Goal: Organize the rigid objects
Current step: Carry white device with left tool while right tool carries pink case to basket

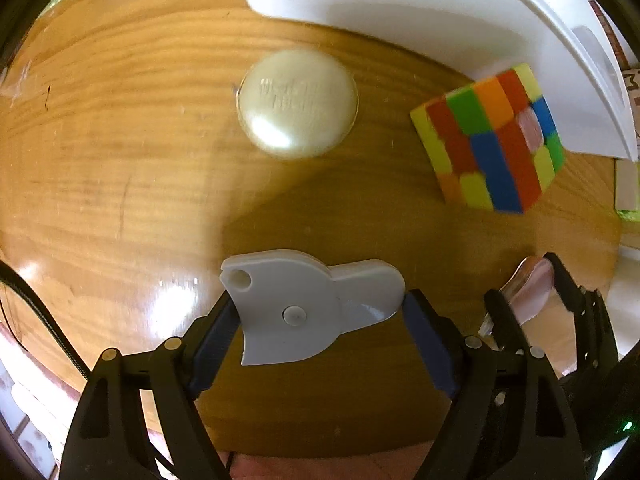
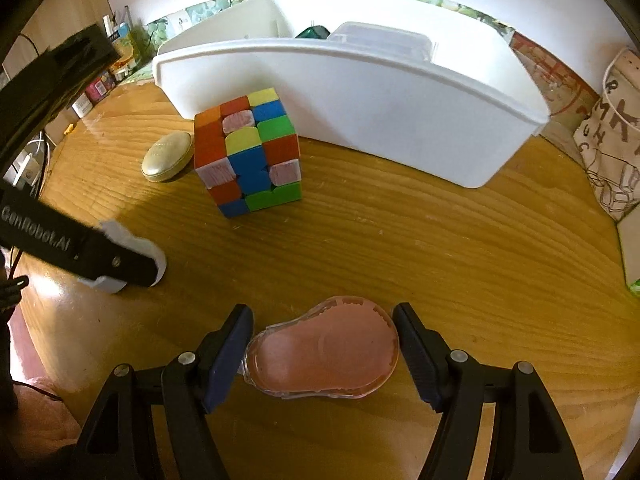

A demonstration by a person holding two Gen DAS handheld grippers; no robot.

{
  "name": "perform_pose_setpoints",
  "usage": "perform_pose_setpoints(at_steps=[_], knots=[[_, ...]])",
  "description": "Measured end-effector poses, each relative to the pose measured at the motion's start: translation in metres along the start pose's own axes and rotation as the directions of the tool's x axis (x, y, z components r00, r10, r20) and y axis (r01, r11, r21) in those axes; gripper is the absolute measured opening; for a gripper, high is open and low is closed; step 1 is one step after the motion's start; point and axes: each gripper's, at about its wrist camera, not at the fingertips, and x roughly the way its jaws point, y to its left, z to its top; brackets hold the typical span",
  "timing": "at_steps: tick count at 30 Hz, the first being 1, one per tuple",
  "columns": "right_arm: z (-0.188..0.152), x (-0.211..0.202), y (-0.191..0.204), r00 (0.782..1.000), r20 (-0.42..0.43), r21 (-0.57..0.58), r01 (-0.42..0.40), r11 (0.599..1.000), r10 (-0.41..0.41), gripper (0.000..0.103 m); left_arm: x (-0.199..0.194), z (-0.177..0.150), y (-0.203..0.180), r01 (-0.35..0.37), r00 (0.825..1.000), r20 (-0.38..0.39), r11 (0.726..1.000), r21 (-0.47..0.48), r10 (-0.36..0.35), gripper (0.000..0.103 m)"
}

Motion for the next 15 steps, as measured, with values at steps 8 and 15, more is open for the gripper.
perform_pose_setpoints(at_steps=[8, 15], knots=[[-0.001, -0.020, 0.001, 0.999, 0.024, -0.004, 0.023, 1.000, -0.023, 0.073, -0.018, -0.032, 0.004, 0.041, 0.998, 0.051, 0.999, 0.031, -0.043, 0.084], [0.005, -0.051, 0.000, 0.997, 0.073, -0.044, 0.036, 0.998, -0.032, 0.073, -0.042, -0.060, 0.012, 0.058, 0.994, 0.084, 0.993, 0.104, -0.066, 0.084]])
